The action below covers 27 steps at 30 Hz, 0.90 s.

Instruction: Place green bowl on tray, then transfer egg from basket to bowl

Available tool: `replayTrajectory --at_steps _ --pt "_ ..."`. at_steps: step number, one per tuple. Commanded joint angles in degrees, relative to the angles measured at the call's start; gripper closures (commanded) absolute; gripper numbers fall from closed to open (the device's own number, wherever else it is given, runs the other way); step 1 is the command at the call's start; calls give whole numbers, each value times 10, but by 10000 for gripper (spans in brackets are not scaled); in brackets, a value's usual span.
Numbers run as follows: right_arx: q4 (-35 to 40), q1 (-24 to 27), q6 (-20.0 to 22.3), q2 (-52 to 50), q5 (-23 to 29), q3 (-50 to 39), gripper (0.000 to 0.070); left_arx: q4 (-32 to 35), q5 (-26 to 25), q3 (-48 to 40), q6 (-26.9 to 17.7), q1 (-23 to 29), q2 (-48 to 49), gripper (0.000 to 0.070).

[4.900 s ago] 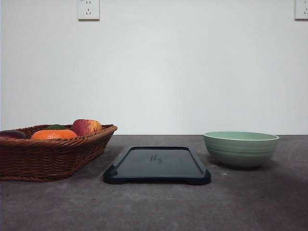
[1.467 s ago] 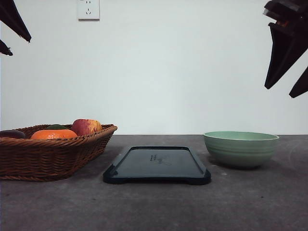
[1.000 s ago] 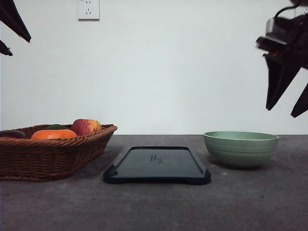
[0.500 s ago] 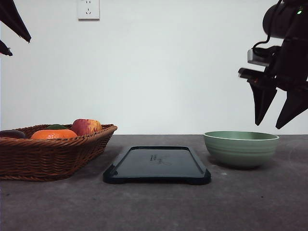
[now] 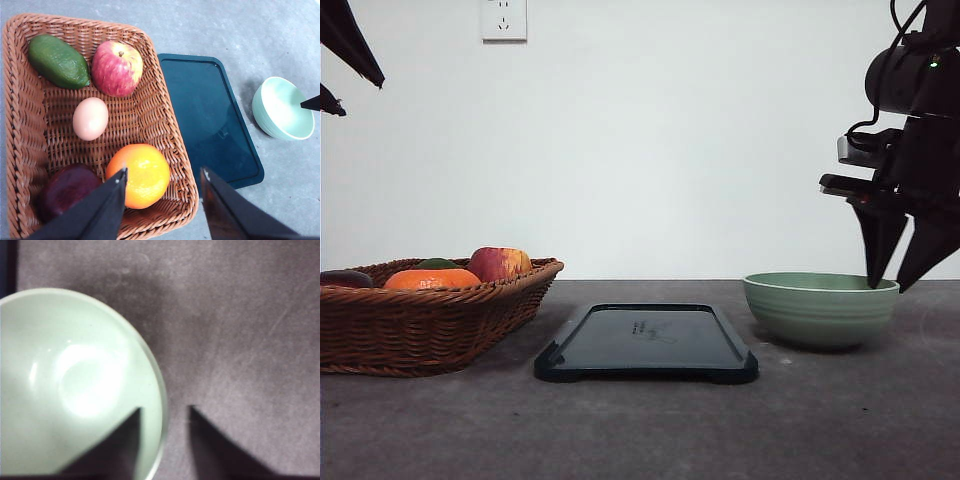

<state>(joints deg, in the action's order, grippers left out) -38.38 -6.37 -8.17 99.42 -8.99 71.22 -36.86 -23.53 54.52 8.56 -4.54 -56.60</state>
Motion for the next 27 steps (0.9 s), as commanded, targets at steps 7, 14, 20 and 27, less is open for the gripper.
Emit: replayTrajectory --at_steps 7,14,20,27 --pt "-8 -1 13 17 0 12 692 7 -3 13 0 -1 -3 420" --pt "-67 -1 17 16 0 41 692 6 -3 13 0 -1 -3 420" --pt "-174 -8 33 16 -1 138 692 6 -3 13 0 -1 -3 420" --pt "-228 -40 44 17 -2 243 692 6 -3 13 0 -1 -3 420"
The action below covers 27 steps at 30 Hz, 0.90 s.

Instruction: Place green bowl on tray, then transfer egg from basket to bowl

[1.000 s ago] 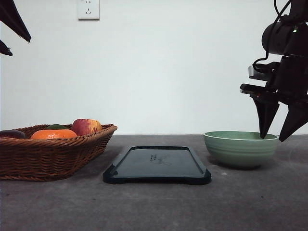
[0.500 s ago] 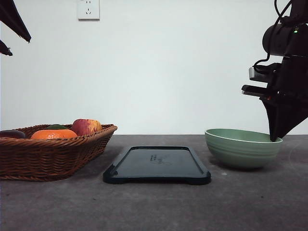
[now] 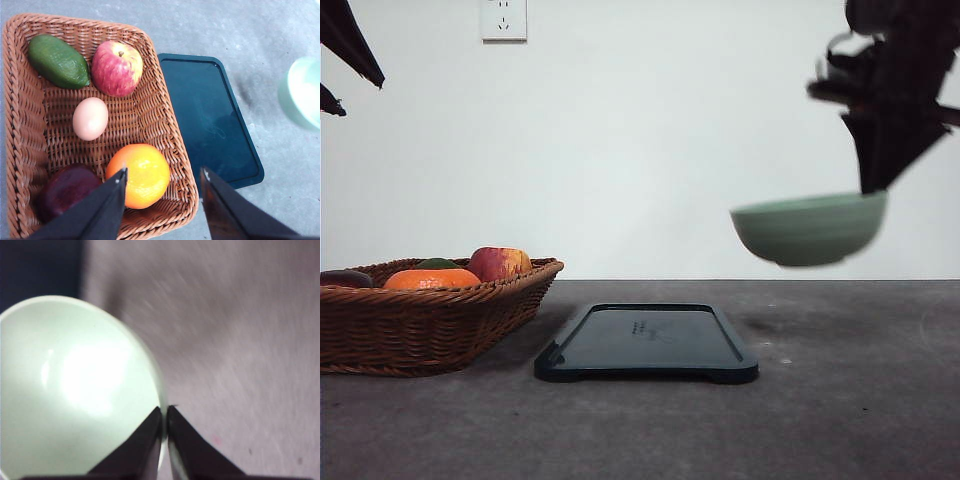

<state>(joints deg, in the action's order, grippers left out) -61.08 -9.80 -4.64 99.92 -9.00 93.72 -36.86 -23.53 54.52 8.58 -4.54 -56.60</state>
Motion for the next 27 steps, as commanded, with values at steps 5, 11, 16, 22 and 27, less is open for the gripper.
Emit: replayTrajectory --at_steps 5,11,16,22,27 --pt "-2 -37 3 30 -28 61 692 6 -3 13 0 -1 -3 420" --pt "3 -78 -7 77 -30 101 692 7 -3 13 0 -1 -3 420" --pt "15 -109 -11 123 -30 127 692 6 -3 13 0 -1 -3 420" --pt "35 -138 -14 172 -30 140 692 6 -3 13 0 -1 -3 420" --pt "53 -150 -23 201 -30 140 692 6 -3 13 0 -1 -3 420"
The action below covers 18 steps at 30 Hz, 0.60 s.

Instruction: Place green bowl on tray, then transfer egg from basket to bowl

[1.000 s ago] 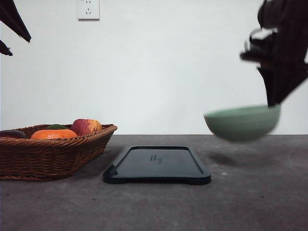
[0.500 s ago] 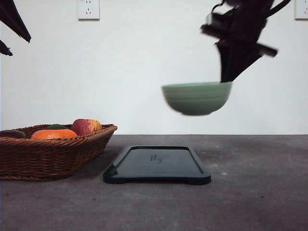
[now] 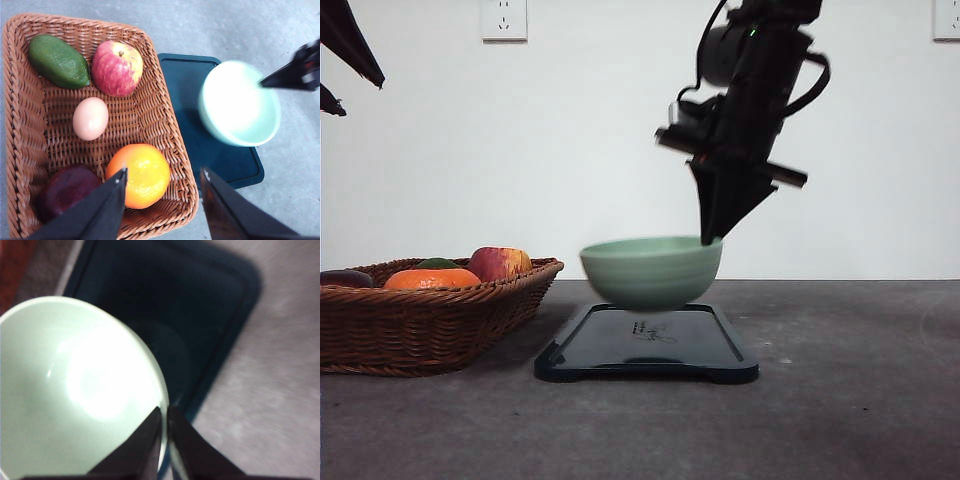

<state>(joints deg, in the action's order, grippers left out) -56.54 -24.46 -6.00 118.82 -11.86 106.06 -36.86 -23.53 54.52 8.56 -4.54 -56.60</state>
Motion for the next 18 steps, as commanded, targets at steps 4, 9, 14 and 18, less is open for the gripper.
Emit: replayTrajectory --at_steps 4,9,14,18 --pt "15 -6 -11 22 -2 16 692 5 -3 13 0 -1 -3 420" --pt "12 -5 -11 29 -1 16 692 5 -3 13 0 -1 -3 420" --pt "12 -5 -11 35 -2 16 692 4 -3 13 0 -1 -3 420" --pt "15 -7 -11 41 -1 16 692 4 -3 13 0 -1 -3 420"
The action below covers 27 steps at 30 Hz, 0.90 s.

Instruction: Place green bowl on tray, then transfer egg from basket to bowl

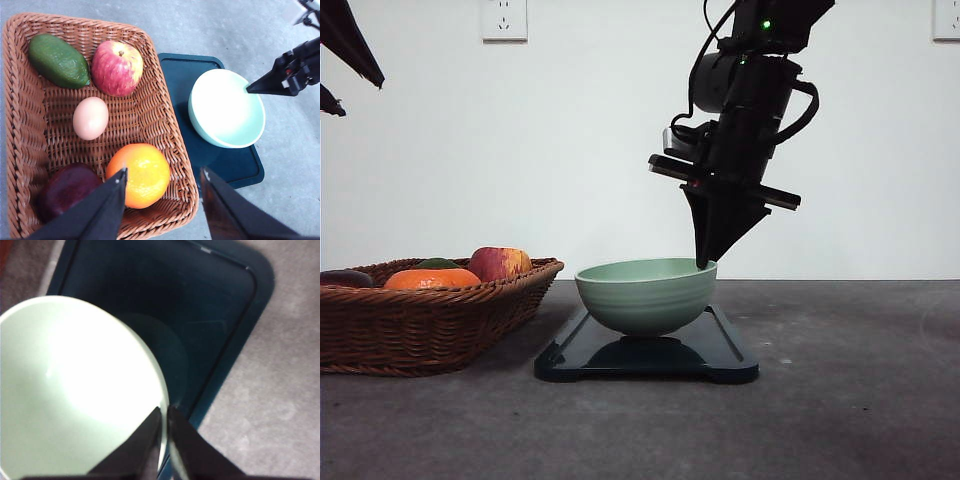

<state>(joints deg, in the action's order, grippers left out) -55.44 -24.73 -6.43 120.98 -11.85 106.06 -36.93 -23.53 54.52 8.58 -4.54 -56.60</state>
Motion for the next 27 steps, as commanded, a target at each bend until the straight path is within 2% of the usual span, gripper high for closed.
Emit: replayTrajectory --at_steps 1,9,12,14,23,27 --pt "3 -5 -7 19 -2 16 692 5 -3 13 0 -1 -3 420" --pt "1 -6 -6 19 -2 16 673 3 -3 13 0 -1 -3 420" --pt "2 -8 -6 19 -2 16 575 1 -3 13 0 -1 -3 420" --pt "2 -9 -6 19 -2 16 546 0 -3 13 0 -1 -3 420" --pt "7 -8 -7 -7 0 17 547 -13 -3 13 -2 -1 -3 420" --pt "-12 -6 -2 -39 19 16 547 -12 -3 13 -2 -1 -3 420"
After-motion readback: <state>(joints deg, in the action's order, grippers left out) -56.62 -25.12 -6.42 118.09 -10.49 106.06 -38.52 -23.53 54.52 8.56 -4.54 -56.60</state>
